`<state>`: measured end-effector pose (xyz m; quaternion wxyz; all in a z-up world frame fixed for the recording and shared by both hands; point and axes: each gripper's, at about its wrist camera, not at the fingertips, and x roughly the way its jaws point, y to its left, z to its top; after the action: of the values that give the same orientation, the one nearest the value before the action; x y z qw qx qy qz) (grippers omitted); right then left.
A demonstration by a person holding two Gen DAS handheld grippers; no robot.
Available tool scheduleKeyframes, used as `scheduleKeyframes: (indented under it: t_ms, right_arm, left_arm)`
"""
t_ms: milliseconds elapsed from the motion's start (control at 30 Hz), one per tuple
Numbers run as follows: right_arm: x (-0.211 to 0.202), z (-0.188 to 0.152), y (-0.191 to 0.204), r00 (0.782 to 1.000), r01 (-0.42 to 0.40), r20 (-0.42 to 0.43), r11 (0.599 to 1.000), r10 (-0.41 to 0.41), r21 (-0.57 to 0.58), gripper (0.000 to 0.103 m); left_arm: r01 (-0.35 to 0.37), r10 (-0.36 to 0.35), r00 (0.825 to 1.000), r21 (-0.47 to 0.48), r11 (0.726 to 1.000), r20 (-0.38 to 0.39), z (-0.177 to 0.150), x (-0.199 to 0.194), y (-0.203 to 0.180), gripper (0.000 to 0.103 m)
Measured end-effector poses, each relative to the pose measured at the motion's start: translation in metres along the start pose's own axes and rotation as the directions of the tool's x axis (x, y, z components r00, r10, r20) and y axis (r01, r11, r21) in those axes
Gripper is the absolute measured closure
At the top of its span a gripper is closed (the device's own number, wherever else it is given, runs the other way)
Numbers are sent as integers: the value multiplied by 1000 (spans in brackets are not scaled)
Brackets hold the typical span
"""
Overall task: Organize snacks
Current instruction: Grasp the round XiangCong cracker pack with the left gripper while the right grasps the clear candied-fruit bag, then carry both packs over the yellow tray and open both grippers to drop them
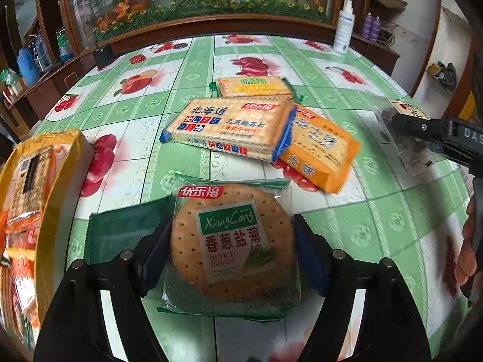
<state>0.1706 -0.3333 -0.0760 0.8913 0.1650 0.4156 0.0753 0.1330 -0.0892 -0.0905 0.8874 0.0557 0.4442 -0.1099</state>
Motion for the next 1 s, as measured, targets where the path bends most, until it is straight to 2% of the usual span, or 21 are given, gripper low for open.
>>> scheduleKeyframes:
  t_ms: [133,300,667,1000]
  right_arm:
    - [-26,-12,5,997,-67,42,997,66,31,53]
    - [-46,-32,32,990,-130,61,991,130,5,53]
    - [-54,-62,100,970,-238,31,968,241,-84,53]
    - [-52,-82,152,959,-282,-23,945,282,-166,53]
  left_arm:
    - [-7,8,999,-9,1000,43,-8,-23,2,27]
    - [-37,40,994,-33,999,98,-15,-53,13,27]
    - [-85,103,983,-126,988,149,-37,-91,57,27]
    - [-111,143,977,-198,974,159,-56,-105,94,27]
